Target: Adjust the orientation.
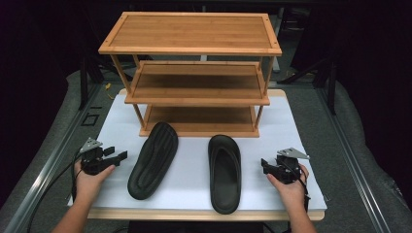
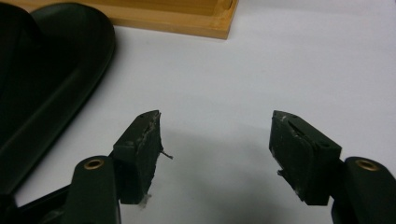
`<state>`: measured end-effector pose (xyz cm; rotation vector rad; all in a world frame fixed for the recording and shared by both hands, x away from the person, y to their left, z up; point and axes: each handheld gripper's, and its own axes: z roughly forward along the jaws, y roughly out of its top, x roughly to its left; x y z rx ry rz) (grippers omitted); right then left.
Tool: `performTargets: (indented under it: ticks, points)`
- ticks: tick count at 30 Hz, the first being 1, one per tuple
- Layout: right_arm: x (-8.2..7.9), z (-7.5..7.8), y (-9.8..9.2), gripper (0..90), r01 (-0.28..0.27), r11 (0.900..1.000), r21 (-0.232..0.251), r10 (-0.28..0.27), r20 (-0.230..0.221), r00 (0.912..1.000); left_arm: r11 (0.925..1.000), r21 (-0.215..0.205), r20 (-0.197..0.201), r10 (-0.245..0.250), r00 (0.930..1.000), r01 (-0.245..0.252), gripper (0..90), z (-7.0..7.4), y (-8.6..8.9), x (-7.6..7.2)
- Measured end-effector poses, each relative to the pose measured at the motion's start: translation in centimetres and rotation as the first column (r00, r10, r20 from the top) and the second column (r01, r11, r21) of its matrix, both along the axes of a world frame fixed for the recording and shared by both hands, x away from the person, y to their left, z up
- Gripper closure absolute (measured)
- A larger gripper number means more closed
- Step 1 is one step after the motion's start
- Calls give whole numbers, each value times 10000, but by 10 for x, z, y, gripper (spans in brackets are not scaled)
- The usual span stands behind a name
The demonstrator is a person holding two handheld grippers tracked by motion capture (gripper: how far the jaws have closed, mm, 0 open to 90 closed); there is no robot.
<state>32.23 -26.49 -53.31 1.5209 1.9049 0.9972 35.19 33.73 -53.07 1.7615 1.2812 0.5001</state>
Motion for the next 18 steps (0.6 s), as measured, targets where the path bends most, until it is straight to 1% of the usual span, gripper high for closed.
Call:
performTargets:
  ticks: [1, 2, 3, 4, 6, 7, 8, 9, 10, 12, 13, 15, 16, 17, 18]
  points:
    - [-1, 1, -2, 359, 202, 9998, 5, -202, 152, 9997, 9999, 92, -157, 89, 9998, -88, 345, -2, 1, 1]
    - [-1, 0, -3, 363, 237, 9996, 122, -240, 287, 9993, 9999, 65, -226, 88, 9997, -86, 345, -3, 1, 1]
    - [-1, 0, -3, 363, 237, 9996, 122, -240, 287, 9993, 9999, 65, -226, 88, 9997, -86, 345, -3, 1, 1]
    - [-2, 0, -4, 367, 305, 9990, 327, -315, 293, 9991, 10000, -36, -300, 86, 9995, -87, 346, -3, 1, 1]
    - [-3, -1, -5, 371, 234, 9988, 439, -245, 246, 9994, 9997, -179, -116, 141, 9998, -143, 356, 0, 0, 0]
    - [-3, -1, -5, 371, 234, 9988, 439, -245, 246, 9994, 9997, -179, -116, 141, 9998, -143, 358, 0, 0, 0]
    - [-5, 1, -4, 375, 205, 9993, 298, -214, 306, 9993, 9998, -173, -75, 114, 9999, -115, 360, 1, 0, -2]
    - [-5, 1, -4, 375, 205, 9993, 298, -214, 306, 9993, 9998, -198, 7, 72, 10000, -72, 360, 2, -2, -2]
    - [-7, 3, -2, 391, 180, 9997, 188, -184, 248, 9995, 9998, -201, 5, -73, 10000, 73, 378, 2, -4, -3]
    - [-8, 5, -1, 389, 137, 9999, 103, -141, 411, 9991, 9999, -75, 11, -137, 9999, 137, 382, 2, -7, -3]
    - [-8, 5, -1, 389, 137, 9999, 103, -141, 411, 9991, 9999, -75, 11, -137, 9999, 137, 385, 2, -7, -3]
    - [-7, 7, 0, 392, 87, 9999, 92, -92, 561, 9984, 9995, -142, 32, -269, 9996, 269, 384, 2, -10, -3]
    - [-6, 6, 0, 421, -77, 9995, 315, 56, 659, 9978, 9991, -189, -69, -378, 9993, 377, 384, 2, -11, -3]
    - [-6, 6, 0, 427, -176, 9988, 459, 150, 563, 9983, 9989, -198, -161, -435, 9989, 432, 384, 2, -12, -3]
    - [-6, 5, 0, 428, -185, 9984, 542, 157, 519, 9985, 9989, -164, -131, -440, 9989, 438, 385, 2, -13, -3]
